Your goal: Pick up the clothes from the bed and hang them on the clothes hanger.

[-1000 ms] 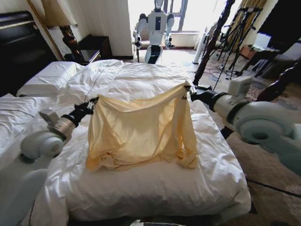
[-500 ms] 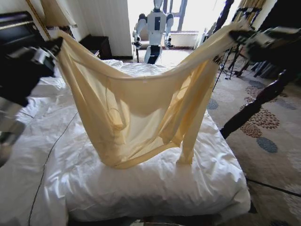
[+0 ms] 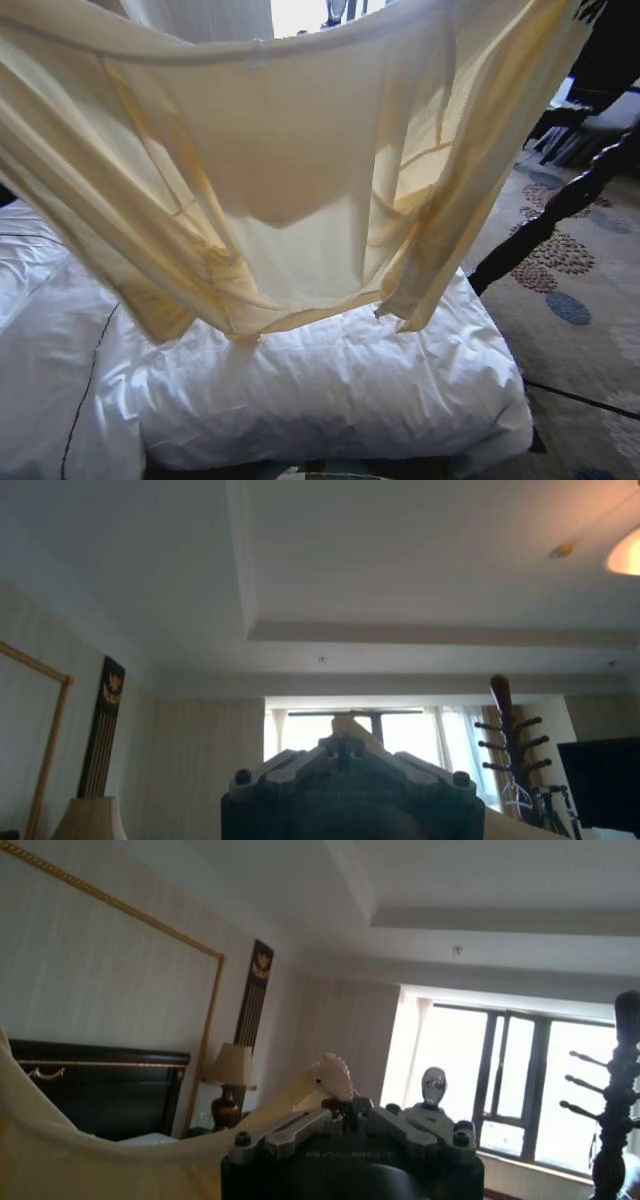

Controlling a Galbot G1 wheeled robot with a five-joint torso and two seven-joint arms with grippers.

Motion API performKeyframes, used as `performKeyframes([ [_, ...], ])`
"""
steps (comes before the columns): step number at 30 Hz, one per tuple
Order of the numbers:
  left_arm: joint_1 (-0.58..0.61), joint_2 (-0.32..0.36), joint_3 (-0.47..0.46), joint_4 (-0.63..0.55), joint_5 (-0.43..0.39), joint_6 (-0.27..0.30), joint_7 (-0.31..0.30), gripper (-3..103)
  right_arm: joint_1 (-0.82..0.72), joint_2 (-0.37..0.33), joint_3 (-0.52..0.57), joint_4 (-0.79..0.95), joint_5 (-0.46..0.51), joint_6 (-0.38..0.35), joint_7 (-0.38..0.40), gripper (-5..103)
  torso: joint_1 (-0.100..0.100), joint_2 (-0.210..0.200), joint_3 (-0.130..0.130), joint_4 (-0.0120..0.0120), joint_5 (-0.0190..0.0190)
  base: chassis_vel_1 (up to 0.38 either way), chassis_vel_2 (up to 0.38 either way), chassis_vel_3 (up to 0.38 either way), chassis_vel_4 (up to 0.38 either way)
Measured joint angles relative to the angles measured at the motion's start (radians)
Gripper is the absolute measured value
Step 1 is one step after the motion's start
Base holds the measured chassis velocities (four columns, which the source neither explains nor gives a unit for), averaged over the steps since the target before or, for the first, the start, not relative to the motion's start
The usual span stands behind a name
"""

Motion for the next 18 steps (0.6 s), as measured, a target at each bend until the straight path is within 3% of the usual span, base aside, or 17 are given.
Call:
performKeyframes([
  [5,0.030,0.016,-0.079,0.001,-0.041,0.021,0.001,0,-0.007,-0.019,0.027,-0.003,0.019,-0.001,0.000,0,0.000,0.000,0.000,0.0001,0.0002,0.000,0.000,0.000,0.000],
  [7,0.022,0.052,-0.114,0.002,-0.058,0.030,-0.005,0,-0.019,-0.032,0.039,-0.020,0.018,-0.001,-0.003,0,0.000,0.000,0.000,0.0005,0.0000,0.000,0.000,0.000,0.000],
  [18,-0.057,0.180,-0.073,0.096,-0.044,0.049,-0.008,0,-0.069,-0.115,0.082,-0.091,0.006,0.015,-0.050,0,0.000,0.000,0.000,0.0001,-0.0001,0.000,0.000,0.000,0.000],
])
